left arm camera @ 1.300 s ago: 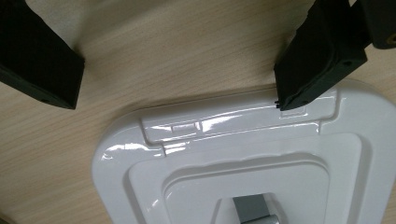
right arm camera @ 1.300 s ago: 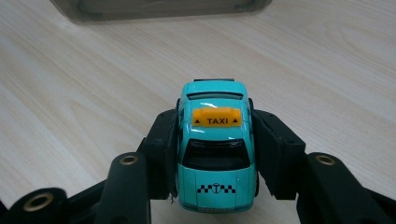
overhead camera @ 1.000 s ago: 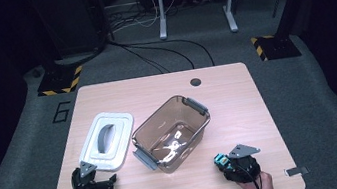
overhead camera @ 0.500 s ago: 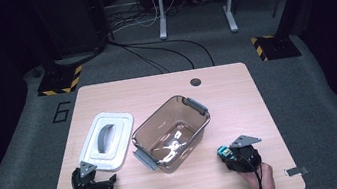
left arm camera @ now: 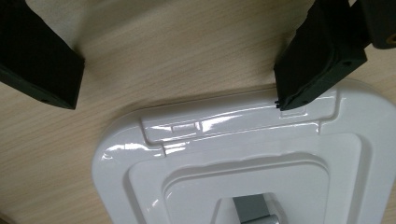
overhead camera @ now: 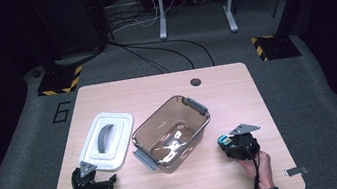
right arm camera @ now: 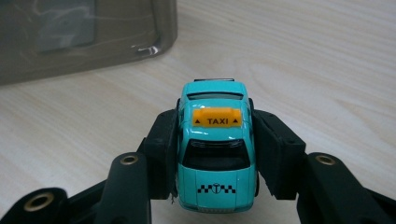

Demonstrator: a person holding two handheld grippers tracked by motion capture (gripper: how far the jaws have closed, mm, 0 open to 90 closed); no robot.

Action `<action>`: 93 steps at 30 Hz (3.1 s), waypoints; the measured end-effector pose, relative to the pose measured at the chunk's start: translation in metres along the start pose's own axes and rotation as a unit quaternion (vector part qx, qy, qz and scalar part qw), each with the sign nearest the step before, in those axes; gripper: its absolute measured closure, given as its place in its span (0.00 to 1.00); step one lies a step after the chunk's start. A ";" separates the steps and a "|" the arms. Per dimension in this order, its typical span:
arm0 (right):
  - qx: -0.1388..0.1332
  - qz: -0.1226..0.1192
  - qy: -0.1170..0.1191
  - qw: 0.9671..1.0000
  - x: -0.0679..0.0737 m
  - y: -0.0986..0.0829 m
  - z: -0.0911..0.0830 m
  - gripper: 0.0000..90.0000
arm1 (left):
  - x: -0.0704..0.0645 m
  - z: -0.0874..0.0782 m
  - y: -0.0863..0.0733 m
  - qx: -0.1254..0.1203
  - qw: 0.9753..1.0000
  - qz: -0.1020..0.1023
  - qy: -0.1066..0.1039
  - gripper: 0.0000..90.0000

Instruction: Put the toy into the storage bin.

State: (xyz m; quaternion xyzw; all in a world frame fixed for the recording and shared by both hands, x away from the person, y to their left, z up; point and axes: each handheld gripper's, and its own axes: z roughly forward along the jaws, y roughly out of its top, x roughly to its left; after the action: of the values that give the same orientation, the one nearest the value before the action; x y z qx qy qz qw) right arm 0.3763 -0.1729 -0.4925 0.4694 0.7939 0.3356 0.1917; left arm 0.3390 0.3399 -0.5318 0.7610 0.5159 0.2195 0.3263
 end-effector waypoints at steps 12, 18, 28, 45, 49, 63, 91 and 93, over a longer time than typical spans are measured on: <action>-0.009 0.006 -0.014 1.000 -0.019 0.023 0.004 0.58 | 0.000 0.000 0.000 0.000 1.000 0.000 0.000 0.01; -0.008 0.007 -0.021 1.000 -0.026 0.036 0.009 0.58 | 0.000 0.000 0.000 0.000 1.000 0.000 0.000 0.01; -0.013 0.013 -0.027 0.999 -0.032 0.055 0.012 0.58 | 0.000 0.000 0.000 0.000 1.000 -0.001 0.001 0.01; -0.026 0.006 -0.040 0.999 -0.039 0.072 0.005 0.58 | 0.000 0.000 0.000 -0.002 1.000 -0.001 0.001 0.02; -0.025 0.002 -0.041 0.999 -0.039 0.078 0.002 0.58 | 0.000 0.000 0.000 0.000 1.000 0.000 0.001 0.02; -0.040 0.000 -0.044 0.998 -0.043 0.098 -0.008 0.58 | 0.000 0.000 0.000 -0.002 1.000 0.000 0.001 0.02; -0.064 -0.026 -0.062 0.996 -0.037 0.143 -0.029 0.58 | 0.000 -0.001 0.000 0.000 1.000 0.000 0.001 0.02; -0.067 -0.035 -0.060 0.995 -0.036 0.146 -0.031 0.58 | 0.000 0.000 0.000 -0.001 1.000 0.000 0.001 0.02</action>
State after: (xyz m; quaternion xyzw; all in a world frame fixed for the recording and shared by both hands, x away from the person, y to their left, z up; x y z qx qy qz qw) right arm 0.4653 -0.1664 -0.3670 0.4470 0.7727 0.3519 0.2817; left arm 0.3387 0.3403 -0.5316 0.7606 0.5160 0.2209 0.3263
